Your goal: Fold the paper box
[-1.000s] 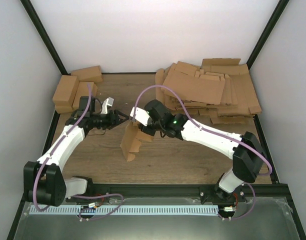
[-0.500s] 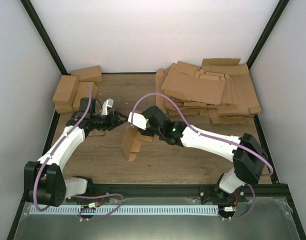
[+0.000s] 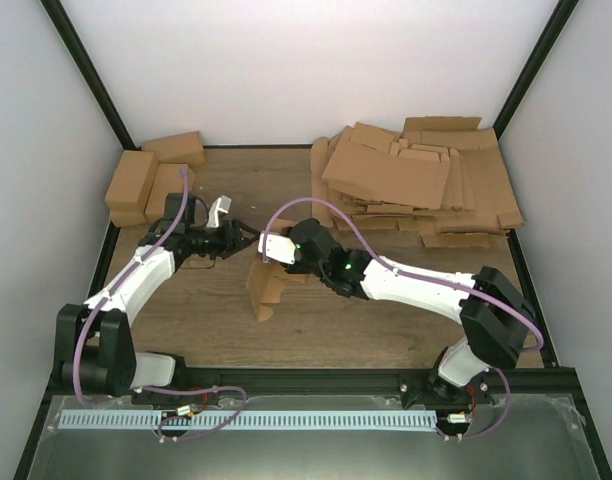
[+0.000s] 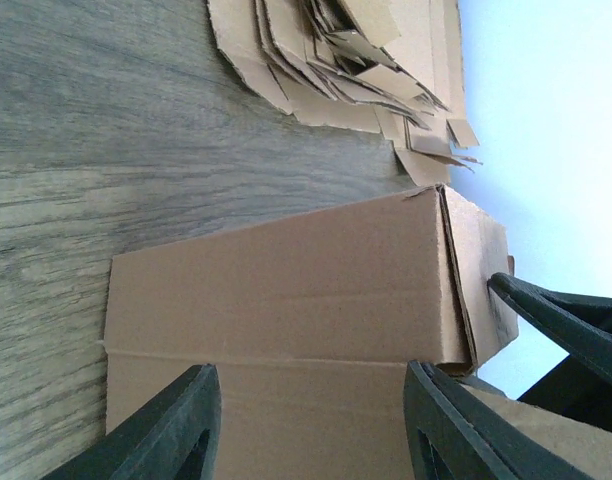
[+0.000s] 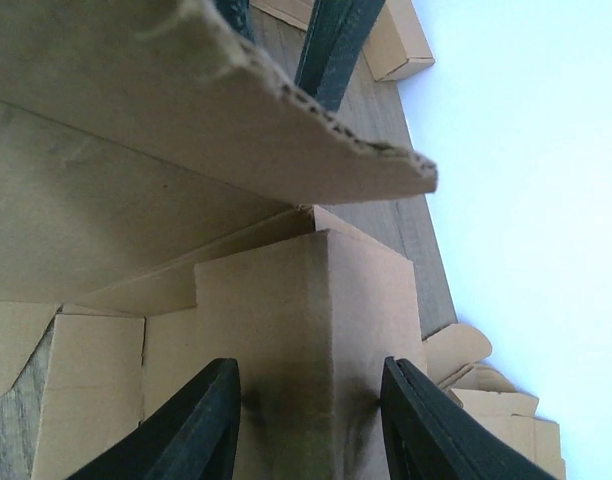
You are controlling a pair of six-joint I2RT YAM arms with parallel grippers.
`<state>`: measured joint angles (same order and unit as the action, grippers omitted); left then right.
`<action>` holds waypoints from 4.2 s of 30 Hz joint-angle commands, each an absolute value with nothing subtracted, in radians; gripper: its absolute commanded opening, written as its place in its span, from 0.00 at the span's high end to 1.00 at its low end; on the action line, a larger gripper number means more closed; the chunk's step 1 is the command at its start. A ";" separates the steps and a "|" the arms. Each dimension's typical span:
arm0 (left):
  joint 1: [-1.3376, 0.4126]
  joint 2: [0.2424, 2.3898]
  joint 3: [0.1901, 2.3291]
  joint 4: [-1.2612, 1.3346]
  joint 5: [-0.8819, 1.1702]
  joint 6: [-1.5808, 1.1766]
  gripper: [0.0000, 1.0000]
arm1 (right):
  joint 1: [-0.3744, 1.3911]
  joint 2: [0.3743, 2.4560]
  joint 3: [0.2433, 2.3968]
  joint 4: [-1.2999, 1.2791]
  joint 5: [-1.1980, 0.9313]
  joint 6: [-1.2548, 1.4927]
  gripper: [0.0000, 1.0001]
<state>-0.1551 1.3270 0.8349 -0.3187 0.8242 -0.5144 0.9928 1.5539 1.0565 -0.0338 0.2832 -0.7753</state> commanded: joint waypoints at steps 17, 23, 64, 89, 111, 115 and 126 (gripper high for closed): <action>-0.211 1.422 0.900 -0.250 0.866 -0.522 0.47 | 1.026 1.643 0.968 0.303 0.408 -0.923 0.85; -0.207 1.373 0.971 -0.384 0.756 -0.472 0.44 | 1.024 1.632 0.960 0.315 0.440 -0.913 0.95; -0.233 1.259 0.875 -0.501 0.691 -0.378 0.29 | 0.589 1.657 1.024 -0.358 -0.444 0.062 0.43; -0.797 1.225 1.203 -0.751 0.093 -0.244 0.10 | 0.458 1.275 0.839 -0.167 -0.527 0.045 0.15; -0.903 1.450 1.246 -0.830 -0.058 -0.366 0.46 | 0.670 1.377 0.610 0.201 -0.263 -0.029 0.47; -0.894 1.450 1.248 -0.843 -0.058 -0.366 0.55 | 0.671 1.381 0.586 0.211 -0.220 0.019 0.48; -0.863 1.433 1.246 -0.855 -0.044 -0.358 0.77 | 0.670 1.524 0.660 0.125 -0.226 0.021 0.53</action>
